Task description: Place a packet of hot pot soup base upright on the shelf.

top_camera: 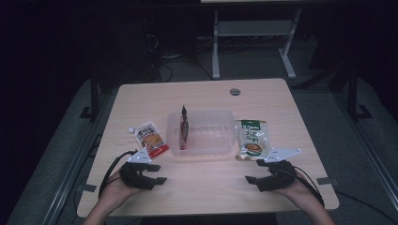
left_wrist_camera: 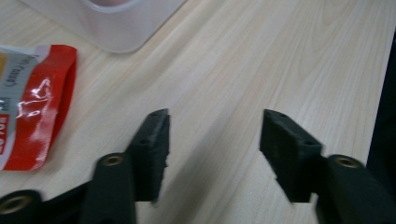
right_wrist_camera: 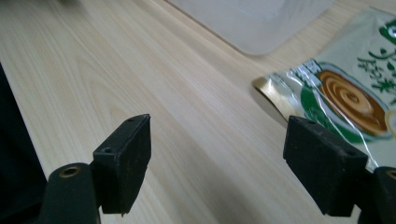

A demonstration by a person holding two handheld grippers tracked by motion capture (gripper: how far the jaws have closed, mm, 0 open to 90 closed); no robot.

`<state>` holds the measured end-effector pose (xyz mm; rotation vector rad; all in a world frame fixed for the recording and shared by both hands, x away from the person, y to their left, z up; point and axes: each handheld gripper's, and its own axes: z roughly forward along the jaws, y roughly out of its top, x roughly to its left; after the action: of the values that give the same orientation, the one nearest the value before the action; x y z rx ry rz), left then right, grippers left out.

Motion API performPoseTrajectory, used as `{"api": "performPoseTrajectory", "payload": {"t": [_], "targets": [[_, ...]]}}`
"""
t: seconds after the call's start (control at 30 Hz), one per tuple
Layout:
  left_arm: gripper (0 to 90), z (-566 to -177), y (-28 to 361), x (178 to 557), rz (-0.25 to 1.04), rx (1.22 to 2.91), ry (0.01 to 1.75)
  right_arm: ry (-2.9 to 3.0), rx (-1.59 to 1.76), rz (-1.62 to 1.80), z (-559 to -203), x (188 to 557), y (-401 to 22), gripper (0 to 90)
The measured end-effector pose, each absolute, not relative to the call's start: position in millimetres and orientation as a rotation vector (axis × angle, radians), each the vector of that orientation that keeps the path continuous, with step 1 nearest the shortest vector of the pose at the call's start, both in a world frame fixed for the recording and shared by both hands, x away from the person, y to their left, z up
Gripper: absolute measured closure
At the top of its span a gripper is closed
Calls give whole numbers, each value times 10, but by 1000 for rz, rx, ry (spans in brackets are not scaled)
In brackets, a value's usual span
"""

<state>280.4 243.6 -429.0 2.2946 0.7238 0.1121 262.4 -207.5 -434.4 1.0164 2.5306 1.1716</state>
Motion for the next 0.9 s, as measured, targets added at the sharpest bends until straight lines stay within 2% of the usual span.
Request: {"api": "performPoseTrajectory", "payload": {"t": [0.1,0.27,0.9], "targets": [[694,-4231,2473,2832,129,2280,739,2525,1027,1174,-4356,2589,-2118,228],[895,-4174,2533,2948,145,2257,817,2518,1028,1177,-4359,2597,-2123,228],[898,-4102,2589,3577,356,2216,962,2539,1048,1142,-4422,2616,-2130,228]]}}
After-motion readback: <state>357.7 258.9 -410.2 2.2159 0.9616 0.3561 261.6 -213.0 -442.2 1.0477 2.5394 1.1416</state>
